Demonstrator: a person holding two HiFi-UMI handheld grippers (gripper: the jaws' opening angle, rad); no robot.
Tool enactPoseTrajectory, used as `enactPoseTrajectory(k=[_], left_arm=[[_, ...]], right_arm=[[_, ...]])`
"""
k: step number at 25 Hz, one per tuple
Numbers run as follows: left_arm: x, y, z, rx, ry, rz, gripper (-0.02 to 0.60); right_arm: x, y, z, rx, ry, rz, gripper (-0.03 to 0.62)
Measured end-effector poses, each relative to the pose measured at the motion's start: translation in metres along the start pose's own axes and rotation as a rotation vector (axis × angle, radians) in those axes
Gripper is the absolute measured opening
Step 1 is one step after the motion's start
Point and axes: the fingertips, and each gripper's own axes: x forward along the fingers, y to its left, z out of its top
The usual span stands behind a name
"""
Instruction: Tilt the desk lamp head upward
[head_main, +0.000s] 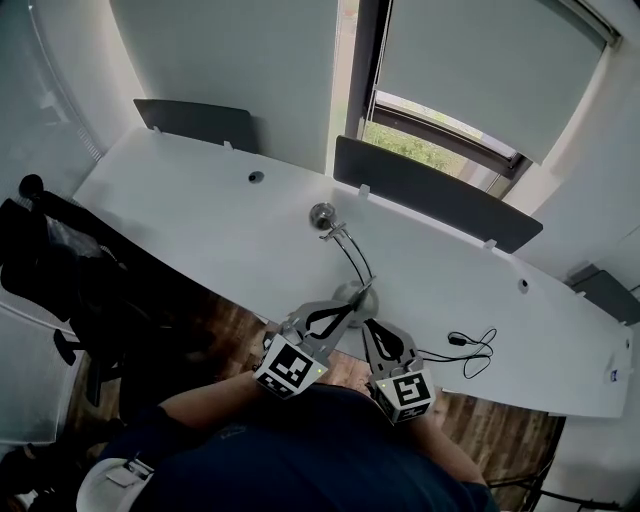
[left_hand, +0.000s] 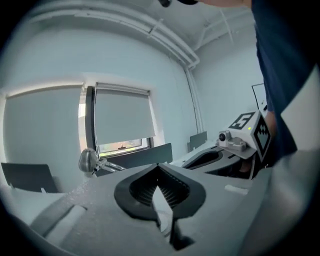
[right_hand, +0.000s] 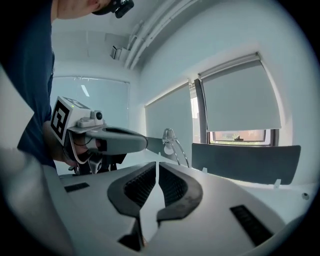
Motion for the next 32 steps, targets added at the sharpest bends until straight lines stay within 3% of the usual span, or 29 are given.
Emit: enactPoseTrajectory(k=[3,14,22,32], left_arm=[[-0.002,-0.002,-0.012,-0.078,0.012,-0.007,0.006],[-0.005,-0.038,-0.025,-0.105,0.020,-0.103,0.006],[-0.007,-0.049,-0.021,-0.057,0.019,-0.130,0.006],[-0.008,-0.048,-0.020,-0.067,0.000,-0.129,0.006]], right_arm=[[-0.002,0.000,-0.006,-0.004,-0.014,-0.011,0.023],[-0.012,0.008,-0.008,-0.010,-0.061,0.006,0.011],[-0.014,0.012,-0.008,0.014,-0.051,0.005,0.011],[-0.014,0.012,-0.006,-0.018,-0.032,0.003,0.011]])
